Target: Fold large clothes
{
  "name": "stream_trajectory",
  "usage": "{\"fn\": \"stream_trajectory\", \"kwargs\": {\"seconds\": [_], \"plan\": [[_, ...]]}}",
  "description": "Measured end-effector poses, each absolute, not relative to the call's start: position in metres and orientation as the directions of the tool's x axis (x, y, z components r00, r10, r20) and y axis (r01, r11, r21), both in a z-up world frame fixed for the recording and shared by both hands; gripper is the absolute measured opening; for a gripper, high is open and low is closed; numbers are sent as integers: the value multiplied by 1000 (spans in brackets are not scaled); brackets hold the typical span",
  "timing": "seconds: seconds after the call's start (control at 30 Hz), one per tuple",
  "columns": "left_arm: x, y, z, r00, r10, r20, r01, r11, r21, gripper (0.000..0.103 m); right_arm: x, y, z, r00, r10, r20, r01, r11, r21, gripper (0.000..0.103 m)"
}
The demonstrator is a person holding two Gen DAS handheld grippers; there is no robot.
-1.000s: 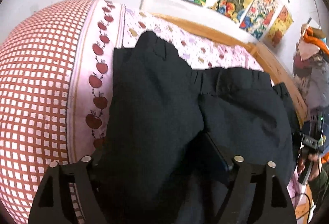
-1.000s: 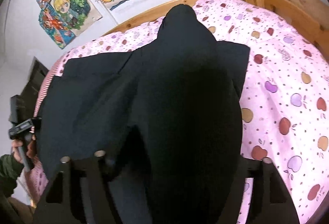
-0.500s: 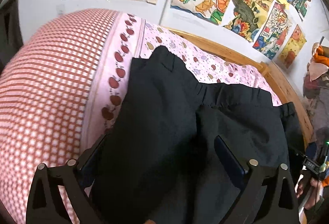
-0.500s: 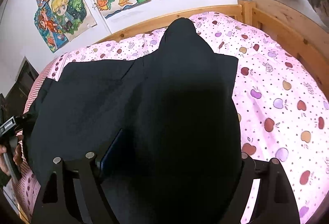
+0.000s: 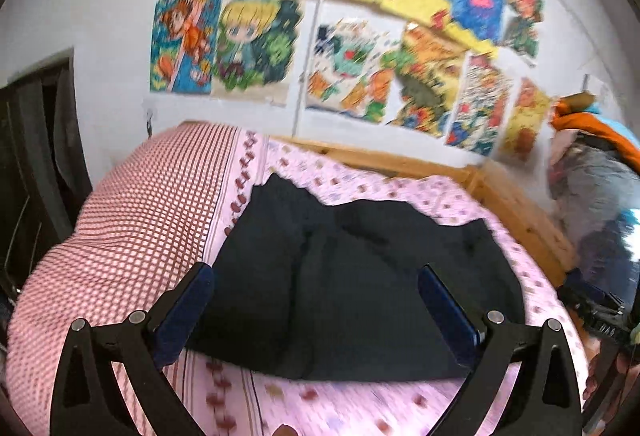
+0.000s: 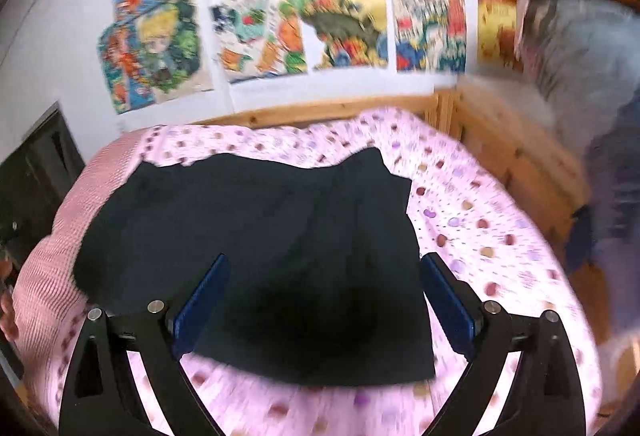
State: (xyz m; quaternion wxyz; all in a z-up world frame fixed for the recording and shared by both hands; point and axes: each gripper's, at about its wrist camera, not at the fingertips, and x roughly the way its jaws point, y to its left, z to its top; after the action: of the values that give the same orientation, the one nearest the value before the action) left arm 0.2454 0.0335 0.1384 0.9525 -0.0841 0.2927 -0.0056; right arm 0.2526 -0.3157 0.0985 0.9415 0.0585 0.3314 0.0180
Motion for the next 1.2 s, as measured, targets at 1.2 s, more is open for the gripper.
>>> {"fn": "stream_trajectory", "kwargs": {"seconds": [1.2], "plan": [[-26, 47, 106, 913, -44, -406, 25, 998, -51, 103, -41, -233, 92, 916, 157, -369, -113, 984, 136, 95]]}}
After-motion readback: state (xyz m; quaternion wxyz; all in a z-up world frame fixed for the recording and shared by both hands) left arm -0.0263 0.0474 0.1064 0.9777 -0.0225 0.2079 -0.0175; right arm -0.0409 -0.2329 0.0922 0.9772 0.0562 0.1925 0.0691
